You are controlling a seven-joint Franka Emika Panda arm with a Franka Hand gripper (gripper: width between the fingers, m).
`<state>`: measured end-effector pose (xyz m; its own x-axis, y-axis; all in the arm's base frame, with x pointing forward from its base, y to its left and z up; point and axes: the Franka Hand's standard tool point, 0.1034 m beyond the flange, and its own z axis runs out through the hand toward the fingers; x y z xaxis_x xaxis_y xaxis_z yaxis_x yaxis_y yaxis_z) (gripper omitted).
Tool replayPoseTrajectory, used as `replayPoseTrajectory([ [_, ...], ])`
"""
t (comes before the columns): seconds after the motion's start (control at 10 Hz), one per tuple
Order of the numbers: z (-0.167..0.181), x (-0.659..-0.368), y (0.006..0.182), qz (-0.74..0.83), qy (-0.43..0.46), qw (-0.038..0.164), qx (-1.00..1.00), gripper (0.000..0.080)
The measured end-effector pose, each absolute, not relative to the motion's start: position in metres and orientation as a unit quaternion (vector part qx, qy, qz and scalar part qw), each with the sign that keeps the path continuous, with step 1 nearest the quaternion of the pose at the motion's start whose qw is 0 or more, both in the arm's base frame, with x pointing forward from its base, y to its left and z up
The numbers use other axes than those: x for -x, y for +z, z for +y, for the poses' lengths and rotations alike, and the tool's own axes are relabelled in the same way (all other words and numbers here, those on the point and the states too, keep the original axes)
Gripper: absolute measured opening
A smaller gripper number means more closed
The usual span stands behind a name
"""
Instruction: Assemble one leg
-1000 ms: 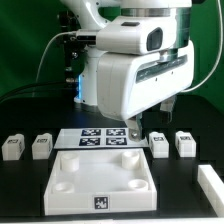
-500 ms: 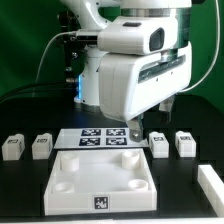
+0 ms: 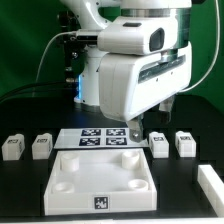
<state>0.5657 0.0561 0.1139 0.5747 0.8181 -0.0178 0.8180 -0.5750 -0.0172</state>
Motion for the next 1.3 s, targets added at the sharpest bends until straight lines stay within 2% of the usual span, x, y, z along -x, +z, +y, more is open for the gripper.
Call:
replayPoseTrajectory([
  [0.2,0.056,-0.566,0.114,-0.472,0.012,0.004,0.882,0.065],
  [0.4,0.053,-0.562,0.114,-0.551,0.01,0.003,0.835,0.065],
  [0.6,0.038,-0.525,0.109,-0.634,0.01,0.003,0.773,0.065],
  [0.8,0.005,-0.482,0.081,-0.728,0.015,0.015,0.686,0.065],
  [0.9,-0.006,-0.466,0.068,-0.72,0.017,0.02,0.693,0.065],
  [1.1,-0.018,-0.443,0.041,-0.71,0.014,0.026,0.703,0.065],
  [1.3,-0.024,-0.436,0.024,-0.703,0.014,0.032,0.71,0.065],
])
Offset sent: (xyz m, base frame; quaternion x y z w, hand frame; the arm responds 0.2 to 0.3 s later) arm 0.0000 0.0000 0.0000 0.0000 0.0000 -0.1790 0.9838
